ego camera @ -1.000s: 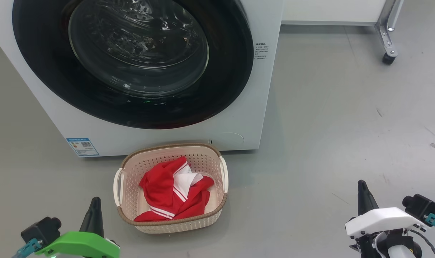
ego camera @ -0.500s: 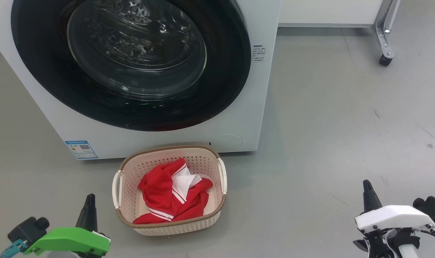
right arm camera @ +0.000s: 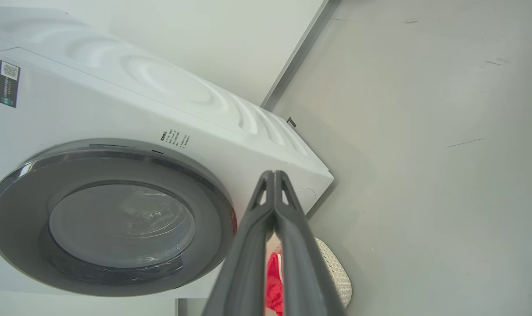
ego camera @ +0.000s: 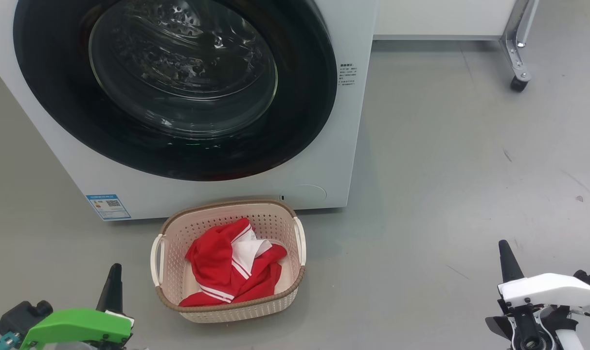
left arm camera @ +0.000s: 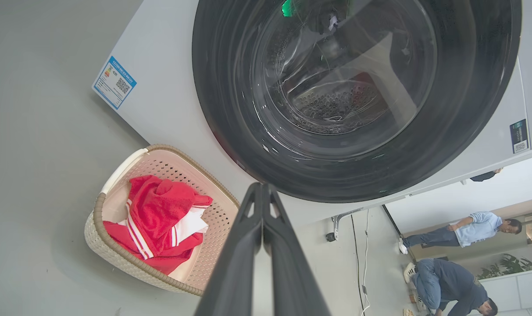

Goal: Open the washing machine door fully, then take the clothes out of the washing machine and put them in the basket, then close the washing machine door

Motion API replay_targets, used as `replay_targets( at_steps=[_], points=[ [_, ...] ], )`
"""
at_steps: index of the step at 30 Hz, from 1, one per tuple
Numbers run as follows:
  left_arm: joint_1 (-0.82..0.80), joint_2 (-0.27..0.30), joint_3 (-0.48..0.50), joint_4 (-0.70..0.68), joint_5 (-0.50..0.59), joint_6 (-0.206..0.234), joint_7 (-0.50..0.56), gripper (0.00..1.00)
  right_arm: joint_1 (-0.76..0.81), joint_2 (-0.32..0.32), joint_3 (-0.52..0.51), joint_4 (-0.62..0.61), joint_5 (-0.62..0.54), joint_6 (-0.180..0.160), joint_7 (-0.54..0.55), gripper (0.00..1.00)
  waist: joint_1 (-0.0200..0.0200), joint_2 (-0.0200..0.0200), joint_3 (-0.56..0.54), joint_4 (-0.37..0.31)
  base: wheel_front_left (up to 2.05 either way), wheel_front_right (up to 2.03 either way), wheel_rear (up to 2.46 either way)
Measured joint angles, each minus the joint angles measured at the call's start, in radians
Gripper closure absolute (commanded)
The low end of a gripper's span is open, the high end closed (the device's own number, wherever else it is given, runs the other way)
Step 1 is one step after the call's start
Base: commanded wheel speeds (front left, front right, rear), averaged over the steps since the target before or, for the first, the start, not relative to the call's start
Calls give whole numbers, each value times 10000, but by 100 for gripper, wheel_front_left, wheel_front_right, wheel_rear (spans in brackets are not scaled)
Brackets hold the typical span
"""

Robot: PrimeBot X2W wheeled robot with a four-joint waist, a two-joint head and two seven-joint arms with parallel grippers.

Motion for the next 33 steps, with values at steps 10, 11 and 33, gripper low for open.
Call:
replay_targets(
  at_steps=[10, 11, 33],
  points=[
    [-133, -10, 274, -2, -1289, -130, 343, 100, -20, 0, -290, -65, 1285, 86, 336, 100, 0, 0, -60, -52, 0, 0, 0],
    [-168, -12, 311, -2, -1390, -159, 393, 100, -31, 0, -322, -71, 1398, 86, 368, 100, 0, 0, -66, -57, 0, 0, 0],
    [-407, -65, 936, -15, -4293, -433, 1062, 100, -212, 0, -984, -205, 4255, 311, 1118, 100, 0, 0, -197, -171, 0, 0, 0]
  ],
)
